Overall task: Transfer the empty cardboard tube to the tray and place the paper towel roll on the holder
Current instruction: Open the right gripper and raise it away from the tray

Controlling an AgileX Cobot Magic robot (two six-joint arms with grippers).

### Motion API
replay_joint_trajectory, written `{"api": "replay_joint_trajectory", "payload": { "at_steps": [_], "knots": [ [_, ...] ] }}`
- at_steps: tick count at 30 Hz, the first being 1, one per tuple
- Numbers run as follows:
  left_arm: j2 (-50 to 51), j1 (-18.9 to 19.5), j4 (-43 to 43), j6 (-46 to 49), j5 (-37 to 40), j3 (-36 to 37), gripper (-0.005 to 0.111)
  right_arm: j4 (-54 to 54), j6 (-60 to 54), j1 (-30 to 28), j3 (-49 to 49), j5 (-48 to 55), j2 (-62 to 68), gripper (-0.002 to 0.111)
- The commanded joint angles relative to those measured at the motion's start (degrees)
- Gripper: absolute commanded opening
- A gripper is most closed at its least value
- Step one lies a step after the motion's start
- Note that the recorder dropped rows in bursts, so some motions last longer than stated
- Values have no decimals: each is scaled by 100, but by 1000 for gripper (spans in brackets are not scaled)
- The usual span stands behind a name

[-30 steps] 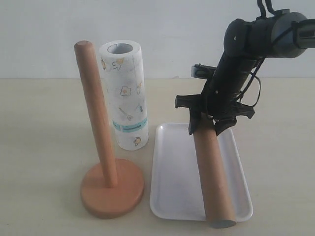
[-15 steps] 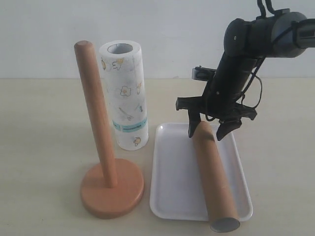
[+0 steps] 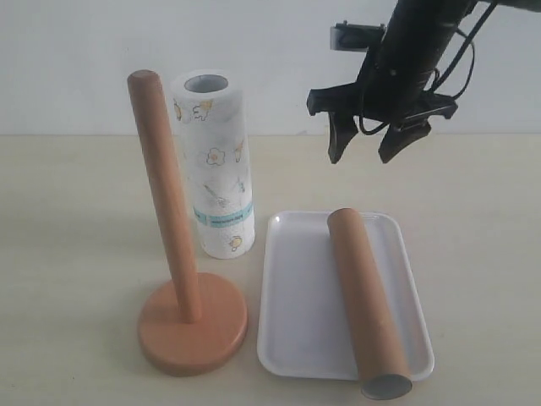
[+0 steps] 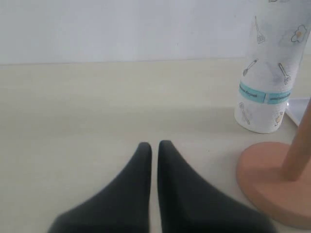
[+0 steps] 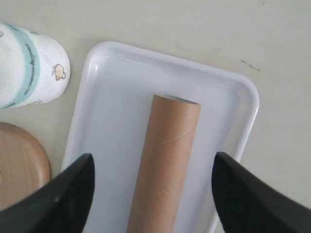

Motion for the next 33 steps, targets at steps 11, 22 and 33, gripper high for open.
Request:
{"api": "replay_joint_trajectory", "payload": {
  "at_steps": [11,22,33],
  "knots": [
    [-20,15,6,-64,-5,18,4,-1551,-457,-46,-47,41,-409,0],
    [-20,15,6,-64,-5,18,4,-1880,-405,-108,316,41,-1305,0],
    [-20,15,6,-64,-5,18,4,-1869,-121,-984,3467,-1723,-3827,0]
  ]
}}
